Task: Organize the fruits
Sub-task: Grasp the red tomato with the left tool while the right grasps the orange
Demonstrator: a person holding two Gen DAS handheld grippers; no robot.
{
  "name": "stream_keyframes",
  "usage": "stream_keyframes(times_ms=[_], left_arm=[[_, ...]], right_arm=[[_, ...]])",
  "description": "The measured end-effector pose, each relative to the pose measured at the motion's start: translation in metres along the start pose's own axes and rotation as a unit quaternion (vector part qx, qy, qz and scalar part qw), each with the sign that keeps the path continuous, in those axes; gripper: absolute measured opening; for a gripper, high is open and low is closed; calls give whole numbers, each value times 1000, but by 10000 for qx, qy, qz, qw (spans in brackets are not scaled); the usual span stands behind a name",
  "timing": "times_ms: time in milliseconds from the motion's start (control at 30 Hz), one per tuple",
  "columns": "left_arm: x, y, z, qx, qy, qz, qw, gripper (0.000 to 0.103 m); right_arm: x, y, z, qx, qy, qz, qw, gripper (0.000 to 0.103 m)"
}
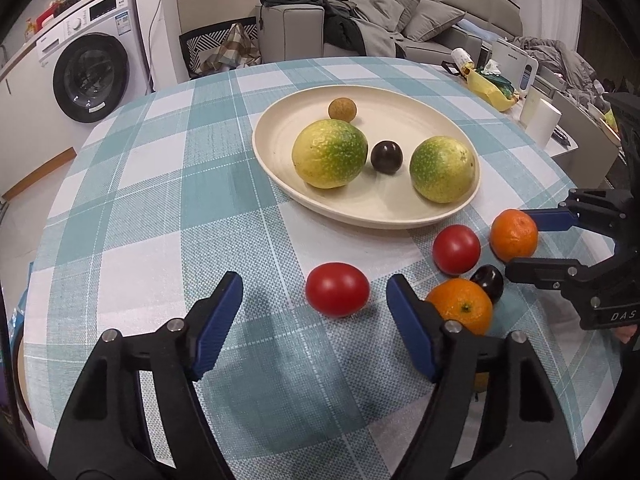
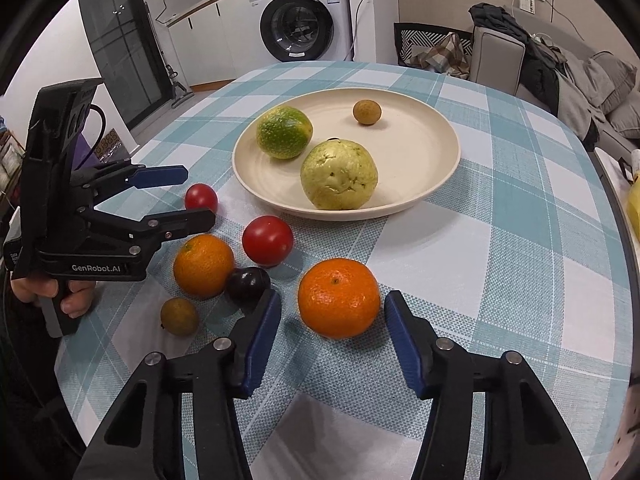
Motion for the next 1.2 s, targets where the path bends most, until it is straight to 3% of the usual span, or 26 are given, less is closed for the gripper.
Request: stream_keyframes(times_ms=[333, 467, 633, 867, 1200], left_arm=[[-1, -6, -2, -153, 22, -122, 9998, 45], [-1, -6, -3, -248, 17, -109, 9996, 29], [-1, -5, -3, -264, 5, -63, 9996, 29], [0, -4, 1, -279, -92, -44, 9996, 29], [2, -4, 9, -306, -249, -14, 9992, 29]], right_arm=[[0, -1, 2, 11, -8, 39, 10000, 55], [0, 0, 2, 6, 3, 43, 10000, 55], [0, -1, 2, 0, -4, 27, 10000, 55], [-1, 0, -1, -71, 19, 46, 10000, 42], [-1, 2, -1, -146, -18, 129, 9998, 41]])
Point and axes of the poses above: each gripper's, at about its wrist camera, not at the fingertips, and z roughly against the way its jaws point, y to its left, x to its top, the point moved 1 cm from there along -z, roughly the way its jaws point, and after that the axes turned 12 degrees about -z, right-handed, at the moved point
